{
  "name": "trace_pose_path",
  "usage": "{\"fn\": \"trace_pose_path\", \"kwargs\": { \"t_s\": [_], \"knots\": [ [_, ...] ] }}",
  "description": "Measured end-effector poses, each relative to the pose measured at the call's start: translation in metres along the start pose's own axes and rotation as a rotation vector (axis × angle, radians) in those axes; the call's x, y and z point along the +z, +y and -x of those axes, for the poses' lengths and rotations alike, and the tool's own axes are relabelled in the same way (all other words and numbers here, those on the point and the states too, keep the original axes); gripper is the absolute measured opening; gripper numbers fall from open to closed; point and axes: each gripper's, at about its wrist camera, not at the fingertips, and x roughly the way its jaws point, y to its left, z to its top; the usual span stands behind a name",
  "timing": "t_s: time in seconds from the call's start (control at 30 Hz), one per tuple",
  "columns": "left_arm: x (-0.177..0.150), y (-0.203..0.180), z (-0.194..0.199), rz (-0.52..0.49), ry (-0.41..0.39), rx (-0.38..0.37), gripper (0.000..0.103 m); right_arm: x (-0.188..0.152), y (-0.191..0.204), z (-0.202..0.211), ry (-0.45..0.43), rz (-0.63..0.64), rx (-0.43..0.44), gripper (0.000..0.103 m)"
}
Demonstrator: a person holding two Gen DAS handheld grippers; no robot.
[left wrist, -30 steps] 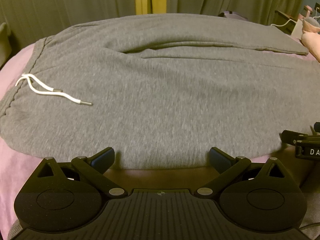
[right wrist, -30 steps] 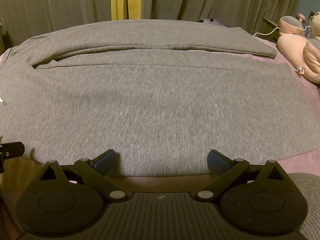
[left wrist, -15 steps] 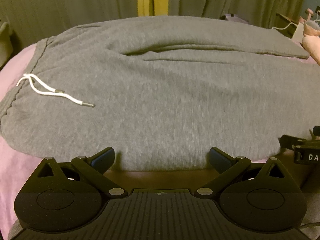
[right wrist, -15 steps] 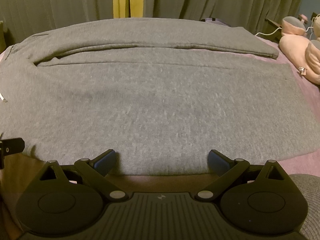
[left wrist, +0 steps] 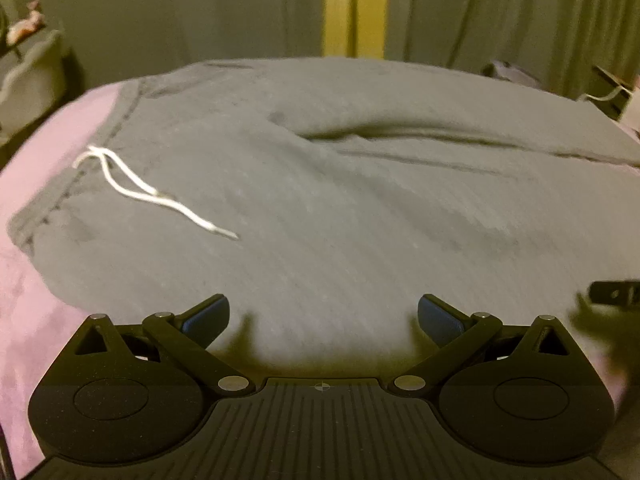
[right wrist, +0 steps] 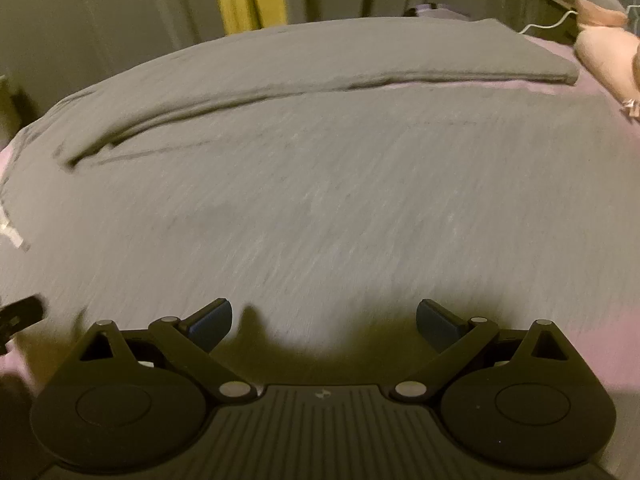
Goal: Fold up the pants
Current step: 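Move the right gripper to the pant leg hem and close on it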
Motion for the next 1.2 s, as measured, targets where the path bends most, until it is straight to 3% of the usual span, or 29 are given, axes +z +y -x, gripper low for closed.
{"fn": "trace_pose_path", "kwargs": {
  "t_s": [0.13, 0.37, 0.5, 0.57, 0.63, 0.77, 0.83, 0.9, 0.93, 0.97, 1.07, 1.2],
  "knots": [
    [0.029, 0.002, -0.013, 0.016, -0.025, 0.101, 0.103, 0.026, -0.018, -0.030, 0.069, -0.040, -0.106, 0.099],
    [0.084, 0.018, -0.054, 0.193, -0.148, 0.243, 0.103, 0.028, -0.034, -0.042, 0.066, -0.123, -0.075, 0.100],
    [0.080, 0.038, -0.077, 0.263, -0.176, 0.292, 0.103, 0.035, -0.031, -0.044, 0.097, -0.078, -0.081, 0.100],
    [0.074, 0.049, -0.084, 0.288, -0.167, 0.324, 0.103, 0.061, -0.032, -0.045, 0.206, -0.037, -0.042, 0.099],
    [0.073, 0.056, -0.090, 0.318, -0.158, 0.351, 0.103, 0.101, -0.042, -0.031, 0.096, -0.090, 0.034, 0.099],
    [0.077, 0.054, -0.100, 0.298, -0.171, 0.436, 0.103, 0.209, -0.057, -0.042, -0.113, -0.194, 0.056, 0.099],
    [0.077, 0.048, -0.109, 0.249, -0.170, 0.467, 0.103, 0.263, -0.065, -0.076, -0.133, -0.242, -0.009, 0.098],
    [0.076, 0.043, -0.117, 0.205, -0.154, 0.490, 0.103, 0.305, -0.074, -0.113, -0.109, -0.334, -0.089, 0.084],
    [0.076, 0.042, -0.119, 0.191, -0.158, 0.498, 0.103, 0.318, -0.080, -0.126, -0.094, -0.383, -0.099, 0.068],
    [0.075, 0.041, -0.120, 0.187, -0.167, 0.501, 0.103, 0.329, -0.086, -0.140, -0.085, -0.451, -0.105, 0.060],
    [0.074, 0.043, -0.122, 0.203, -0.182, 0.501, 0.103, 0.347, -0.093, -0.172, -0.101, -0.574, -0.120, 0.060],
    [0.073, 0.046, -0.126, 0.240, -0.201, 0.491, 0.103, 0.358, -0.085, -0.203, -0.067, -0.581, -0.197, 0.061]
  ]
}}
